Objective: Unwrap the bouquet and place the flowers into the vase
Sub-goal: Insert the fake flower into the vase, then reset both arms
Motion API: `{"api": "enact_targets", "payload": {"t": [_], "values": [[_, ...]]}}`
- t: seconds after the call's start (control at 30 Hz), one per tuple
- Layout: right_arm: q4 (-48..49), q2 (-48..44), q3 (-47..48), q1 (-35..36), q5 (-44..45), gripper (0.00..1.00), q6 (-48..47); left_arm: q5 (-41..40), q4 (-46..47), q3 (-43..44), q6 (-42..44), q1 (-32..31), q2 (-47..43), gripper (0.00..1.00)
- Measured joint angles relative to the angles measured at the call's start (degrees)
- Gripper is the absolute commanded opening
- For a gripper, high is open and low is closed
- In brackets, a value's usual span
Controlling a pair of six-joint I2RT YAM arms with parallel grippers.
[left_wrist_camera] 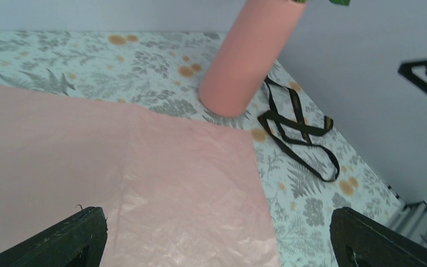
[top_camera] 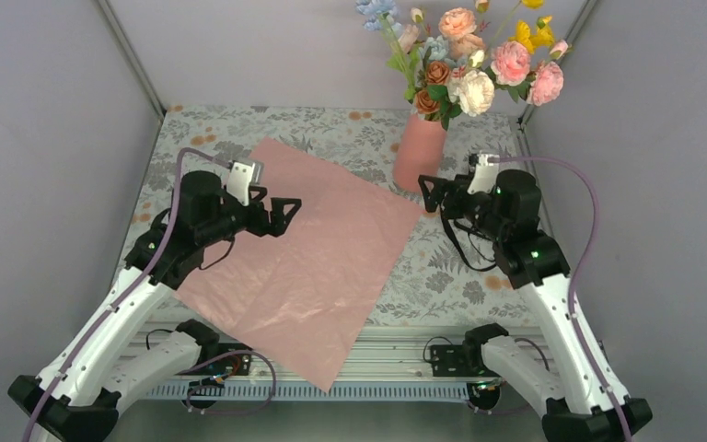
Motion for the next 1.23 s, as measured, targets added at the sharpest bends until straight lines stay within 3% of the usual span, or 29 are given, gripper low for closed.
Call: {"api": "enact_targets", "payload": {"t": [0.4, 1.23], "values": [[-7.43, -10.91, -0.59, 0.0, -5.16, 1.0, 4.87, -10.34, -4.26, 7.32, -3.52, 0.0, -1.18, 1.0], [-8.41, -11.98, -4.42, 0.0, -4.68, 1.0, 7.8, -5.42, 0.0, -1.33, -5.07, 0.0, -5.07, 1.0]]}}
